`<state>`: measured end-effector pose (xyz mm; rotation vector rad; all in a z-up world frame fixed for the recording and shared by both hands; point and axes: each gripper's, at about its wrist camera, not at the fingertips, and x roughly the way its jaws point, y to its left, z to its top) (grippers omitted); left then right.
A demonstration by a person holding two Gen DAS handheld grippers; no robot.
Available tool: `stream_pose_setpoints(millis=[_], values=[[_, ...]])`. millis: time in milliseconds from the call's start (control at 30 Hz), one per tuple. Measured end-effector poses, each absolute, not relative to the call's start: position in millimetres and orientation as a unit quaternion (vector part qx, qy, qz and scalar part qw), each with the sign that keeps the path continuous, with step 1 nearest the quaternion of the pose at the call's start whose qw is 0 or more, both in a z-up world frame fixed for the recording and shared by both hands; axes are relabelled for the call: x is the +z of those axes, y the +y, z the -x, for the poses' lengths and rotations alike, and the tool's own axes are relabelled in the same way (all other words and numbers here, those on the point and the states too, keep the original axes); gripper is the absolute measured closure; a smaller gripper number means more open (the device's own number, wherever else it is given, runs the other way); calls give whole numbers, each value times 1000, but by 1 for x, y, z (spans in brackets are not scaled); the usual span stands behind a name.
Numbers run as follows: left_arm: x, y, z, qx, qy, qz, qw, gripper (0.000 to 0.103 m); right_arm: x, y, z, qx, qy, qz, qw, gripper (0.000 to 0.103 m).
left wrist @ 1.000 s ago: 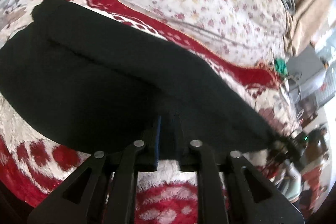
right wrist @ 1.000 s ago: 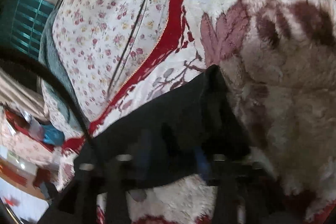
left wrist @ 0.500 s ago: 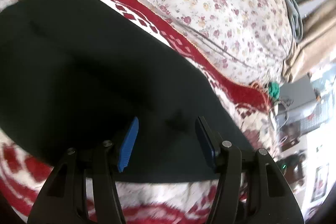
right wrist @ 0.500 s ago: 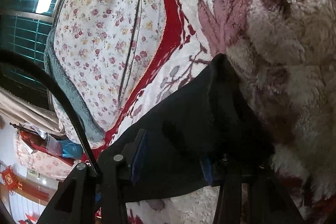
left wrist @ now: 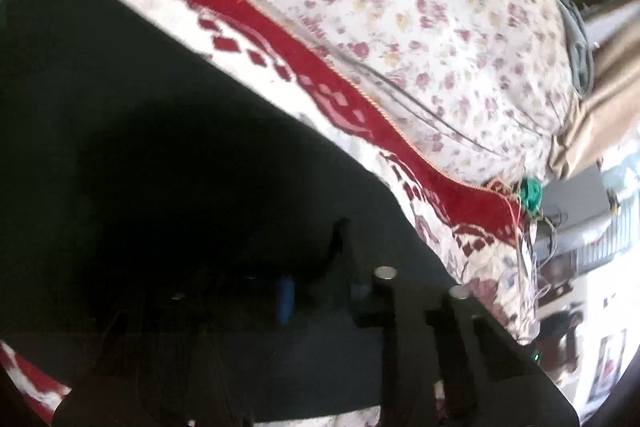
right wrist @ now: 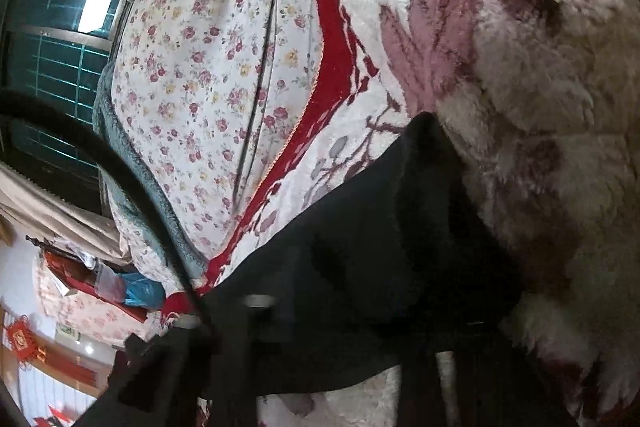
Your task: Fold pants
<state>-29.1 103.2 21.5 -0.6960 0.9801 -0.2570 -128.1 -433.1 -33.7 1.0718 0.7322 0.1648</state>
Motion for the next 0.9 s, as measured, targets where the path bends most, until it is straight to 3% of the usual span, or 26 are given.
stream_pose_setpoints(millis=[100,367,700,900], values=[[37,108,41,-131,450,318,825,95,-28,-436,132,92,321,-509,793,98],[75,110,88,-165,423,268,850,95,14,-432,149,124,296,-469,823,98],[11,86,104,-126,490,200,839,95,-13,-443,151,35,366,-448,815,98],[26,84,107,-130,460,184,859,95,19,-435,142,51,342,-378,859,98]])
